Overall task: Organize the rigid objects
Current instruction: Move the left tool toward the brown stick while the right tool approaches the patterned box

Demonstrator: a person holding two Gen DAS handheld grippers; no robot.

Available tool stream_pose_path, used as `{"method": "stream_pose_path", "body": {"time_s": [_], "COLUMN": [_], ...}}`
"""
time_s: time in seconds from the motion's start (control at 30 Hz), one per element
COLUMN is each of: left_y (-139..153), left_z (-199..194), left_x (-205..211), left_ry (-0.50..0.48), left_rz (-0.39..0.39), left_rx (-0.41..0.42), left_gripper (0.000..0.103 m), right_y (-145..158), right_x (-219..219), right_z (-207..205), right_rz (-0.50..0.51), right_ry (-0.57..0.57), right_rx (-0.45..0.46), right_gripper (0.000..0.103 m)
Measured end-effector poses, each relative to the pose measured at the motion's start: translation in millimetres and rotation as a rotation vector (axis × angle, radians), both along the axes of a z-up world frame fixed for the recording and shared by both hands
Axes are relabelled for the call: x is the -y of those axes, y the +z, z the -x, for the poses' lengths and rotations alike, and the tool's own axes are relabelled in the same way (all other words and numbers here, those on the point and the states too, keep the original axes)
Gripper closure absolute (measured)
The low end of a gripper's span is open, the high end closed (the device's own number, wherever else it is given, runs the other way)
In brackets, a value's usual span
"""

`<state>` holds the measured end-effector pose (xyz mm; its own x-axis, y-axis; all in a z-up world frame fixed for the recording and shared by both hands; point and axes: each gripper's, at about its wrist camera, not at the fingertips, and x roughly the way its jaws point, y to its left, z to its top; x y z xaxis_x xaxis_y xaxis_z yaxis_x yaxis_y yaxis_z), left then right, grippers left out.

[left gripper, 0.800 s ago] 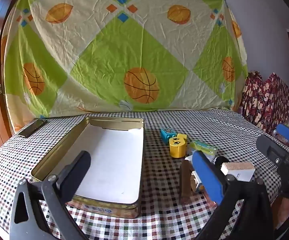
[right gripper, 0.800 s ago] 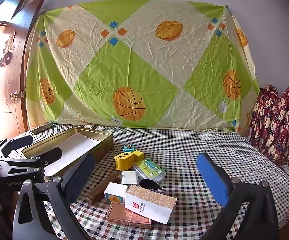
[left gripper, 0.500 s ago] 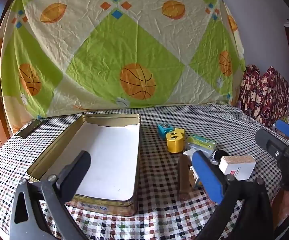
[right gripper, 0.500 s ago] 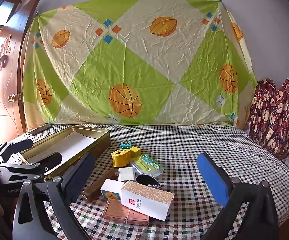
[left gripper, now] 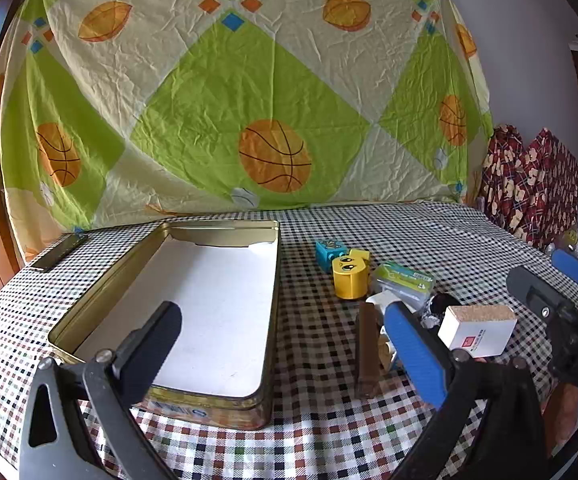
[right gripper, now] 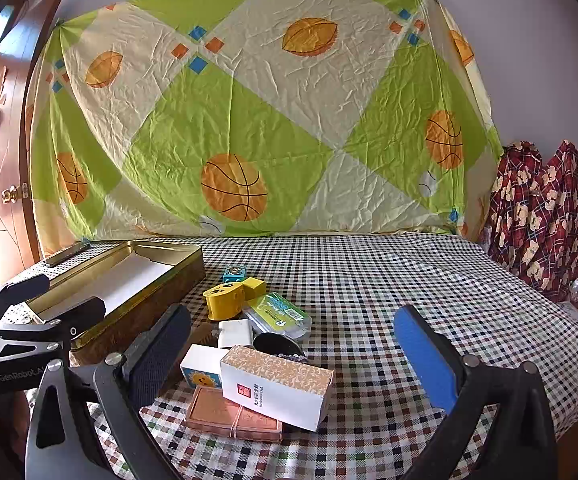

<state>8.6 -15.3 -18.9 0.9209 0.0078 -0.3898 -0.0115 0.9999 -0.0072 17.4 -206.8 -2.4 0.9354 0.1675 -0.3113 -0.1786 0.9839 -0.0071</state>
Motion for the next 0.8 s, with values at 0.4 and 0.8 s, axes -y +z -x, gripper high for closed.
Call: {"method": "stream_pose_path", "body": {"time_s": [0.4,0.8], "left_y": [-4.3,-11.8], "left_z": [-3.8,-8.7], "left_x": [3.5,5.7], "left_ry": [0.005,0.005], "left_rz": [-0.025,-0.034], "left_rx": [0.003,-0.001], "left_gripper": [0.0,0.0], "right_y": [-6.1,-24.0], "right_x": [3.5,-0.7], "right_z": [-5.1,-17.6], "right_rz": [-0.01,-0.001], "right_ry": [-0.008,-0.014], "right_rx": [-0.03,-0.091], "right_gripper": [0.001,0.001]}}
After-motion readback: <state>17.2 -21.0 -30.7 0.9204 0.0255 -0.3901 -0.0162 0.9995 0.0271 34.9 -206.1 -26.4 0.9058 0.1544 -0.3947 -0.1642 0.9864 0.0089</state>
